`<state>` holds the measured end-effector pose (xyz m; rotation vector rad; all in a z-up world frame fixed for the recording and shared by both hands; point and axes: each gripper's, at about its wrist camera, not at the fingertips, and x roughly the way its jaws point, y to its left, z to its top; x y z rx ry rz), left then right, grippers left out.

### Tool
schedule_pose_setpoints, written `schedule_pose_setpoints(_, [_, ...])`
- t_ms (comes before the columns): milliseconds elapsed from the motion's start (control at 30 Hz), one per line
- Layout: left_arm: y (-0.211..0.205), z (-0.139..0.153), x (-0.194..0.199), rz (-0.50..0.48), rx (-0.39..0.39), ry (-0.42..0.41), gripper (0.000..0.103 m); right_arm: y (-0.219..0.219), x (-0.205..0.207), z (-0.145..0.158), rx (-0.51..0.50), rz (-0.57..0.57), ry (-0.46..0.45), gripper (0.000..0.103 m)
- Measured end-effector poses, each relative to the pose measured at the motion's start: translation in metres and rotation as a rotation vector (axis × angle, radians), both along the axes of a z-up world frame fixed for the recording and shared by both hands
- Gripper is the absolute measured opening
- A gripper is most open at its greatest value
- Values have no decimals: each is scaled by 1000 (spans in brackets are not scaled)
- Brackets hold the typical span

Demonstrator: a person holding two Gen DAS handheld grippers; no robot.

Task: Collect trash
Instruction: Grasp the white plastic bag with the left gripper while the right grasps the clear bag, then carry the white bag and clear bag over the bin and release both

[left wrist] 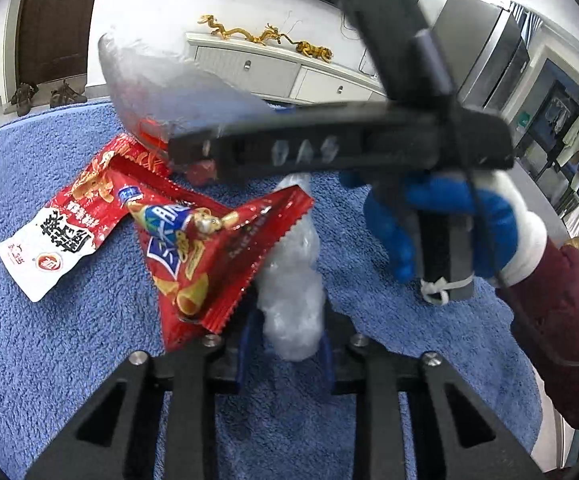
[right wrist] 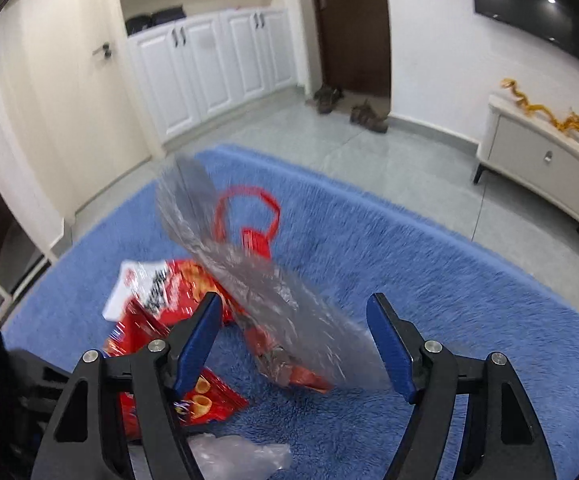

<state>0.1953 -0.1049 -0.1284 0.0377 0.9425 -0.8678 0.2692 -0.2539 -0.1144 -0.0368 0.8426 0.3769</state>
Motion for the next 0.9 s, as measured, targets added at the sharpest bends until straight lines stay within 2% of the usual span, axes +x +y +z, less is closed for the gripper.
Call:
schedule_pose_setpoints(33, [2,0,1,1,0,1,19,2,1,-5,-13,7,13,69])
schedule_pose_setpoints(100, [5,-2,6,1,-4,7,13,3,2,-12,-33,11,32,49])
schedule_pose_setpoints(133, [6,-2,6,1,-6,9,13,2,1,-15,-40,13,39,45])
schedule_pose_setpoints(200, [6,-1,6,-13,-15,7,13,0,-2,-18,-53,9,42,29])
schedule_pose_setpoints(267, [7,1,5,-9,-8,-7,15,-6,-7,-15,-52,-1,42,18])
schedule_pose_setpoints(333, [8,3,5,-6,-13,-6,16,-11,-10,-14,-31,-4,49,17])
schedule_pose_setpoints(400, [10,2,6,-2,-18,15,30,-14,-19,-13,-16,-3,55,16])
schedule_pose_setpoints(433, [11,3,6,3,-20,18,43,-14,-21,-14,-16,-5,57,16])
schedule_pose_setpoints(467, [14,4,6,13,-24,10,47,-16,-27,-14,-10,-10,60,16])
schedule_pose_setpoints(600, [15,3,4,14,-19,16,47,-24,-48,-17,35,-44,70,16])
schedule_pose_setpoints(800, [-9,3,-22,-67,81,-45,41,-36,-82,-19,140,-108,89,16])
schedule_pose_setpoints(833, [-14,5,-25,-73,94,-58,37,-35,-88,-19,150,-113,92,16])
schedule_pose_setpoints(867, [-17,5,-28,-82,107,-69,24,-35,-94,-19,158,-117,94,16])
schedule_pose_setpoints(900, [-18,4,-30,-91,109,-53,17,-34,-99,-20,167,-123,98,16])
